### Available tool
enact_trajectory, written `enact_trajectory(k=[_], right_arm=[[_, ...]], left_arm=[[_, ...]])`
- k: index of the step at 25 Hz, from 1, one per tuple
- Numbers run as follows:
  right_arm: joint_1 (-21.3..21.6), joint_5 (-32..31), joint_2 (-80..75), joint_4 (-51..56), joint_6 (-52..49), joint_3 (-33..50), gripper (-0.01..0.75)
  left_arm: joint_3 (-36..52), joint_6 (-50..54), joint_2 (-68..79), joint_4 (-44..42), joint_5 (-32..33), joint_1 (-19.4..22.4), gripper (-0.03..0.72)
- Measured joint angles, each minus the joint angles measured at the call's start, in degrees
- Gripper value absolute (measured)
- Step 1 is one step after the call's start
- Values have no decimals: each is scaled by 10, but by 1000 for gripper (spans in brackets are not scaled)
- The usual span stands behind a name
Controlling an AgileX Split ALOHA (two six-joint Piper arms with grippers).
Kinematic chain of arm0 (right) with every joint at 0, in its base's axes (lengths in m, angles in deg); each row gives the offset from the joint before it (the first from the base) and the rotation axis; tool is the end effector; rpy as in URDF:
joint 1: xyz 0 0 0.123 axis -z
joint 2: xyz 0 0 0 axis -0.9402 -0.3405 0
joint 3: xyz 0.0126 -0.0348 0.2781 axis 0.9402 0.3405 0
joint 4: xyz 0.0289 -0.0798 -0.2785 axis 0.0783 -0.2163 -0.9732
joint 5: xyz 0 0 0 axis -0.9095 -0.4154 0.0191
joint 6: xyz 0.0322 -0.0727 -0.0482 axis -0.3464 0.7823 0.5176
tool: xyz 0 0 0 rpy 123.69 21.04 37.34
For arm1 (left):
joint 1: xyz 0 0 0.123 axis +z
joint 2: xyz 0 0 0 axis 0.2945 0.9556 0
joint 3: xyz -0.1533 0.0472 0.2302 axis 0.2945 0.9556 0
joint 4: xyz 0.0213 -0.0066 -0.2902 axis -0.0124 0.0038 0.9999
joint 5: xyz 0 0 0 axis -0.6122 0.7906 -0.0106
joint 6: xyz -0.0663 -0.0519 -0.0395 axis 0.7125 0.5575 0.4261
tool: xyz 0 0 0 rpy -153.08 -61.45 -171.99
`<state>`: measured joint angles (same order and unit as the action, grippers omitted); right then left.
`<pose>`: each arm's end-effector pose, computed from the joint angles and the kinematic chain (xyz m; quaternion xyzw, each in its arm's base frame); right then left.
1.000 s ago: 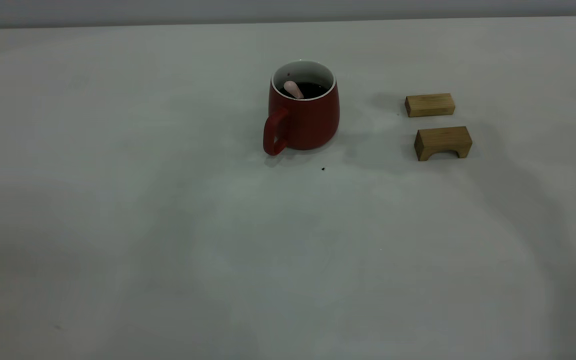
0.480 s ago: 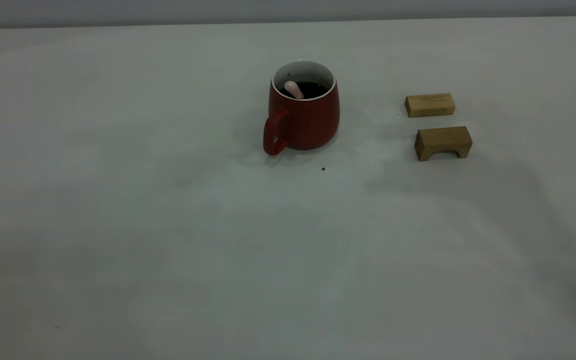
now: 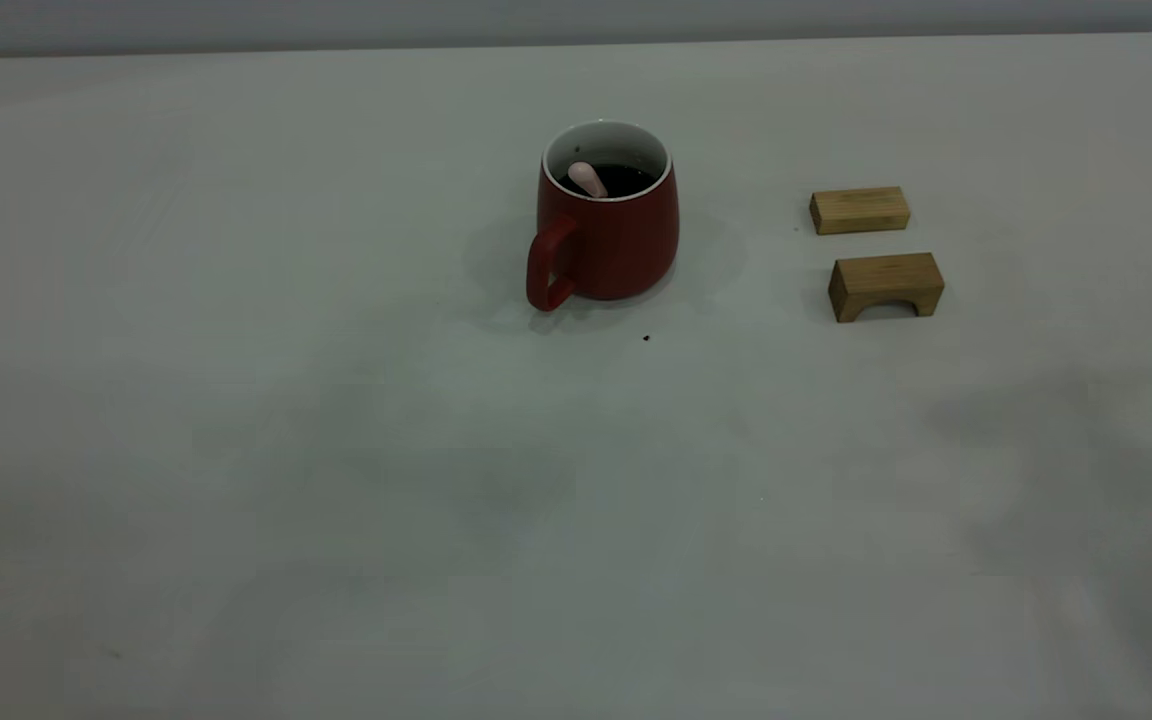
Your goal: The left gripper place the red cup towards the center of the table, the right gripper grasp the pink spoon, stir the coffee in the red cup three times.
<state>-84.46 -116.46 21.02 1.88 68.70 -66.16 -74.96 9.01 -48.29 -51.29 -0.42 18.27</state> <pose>0.2558 0.0610 0.3861 -0.1414 0.9562 0.0019 0.2565 0.0317 -0.0047 0.2866 0.0253 0.8687 -0.0084 0.4947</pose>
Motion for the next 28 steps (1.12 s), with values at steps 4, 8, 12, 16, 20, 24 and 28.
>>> enact_trajectory(k=[4,8,12,16,20,24,28], right_arm=[[3,0,149,3,0,89,225],[56,0,310,24,0,162,229],[98,1,493,29,0,225,230],[129,31,624,37,0,294,235],[133,47,666,49,0,376,236],[132,60,675,72,0,464,236],[126,59,676,79,0,473,236]], left_arm=[[0,1,0,0,0,0,446],[0,1,0,0,0,0,446],[0,1,0,0,0,0,446],[0,1,0,0,0,0,446],[0,1,0,0,0,0,446],[0,1,0,0,0,0,446],[0,0,0,0,0,0,446]])
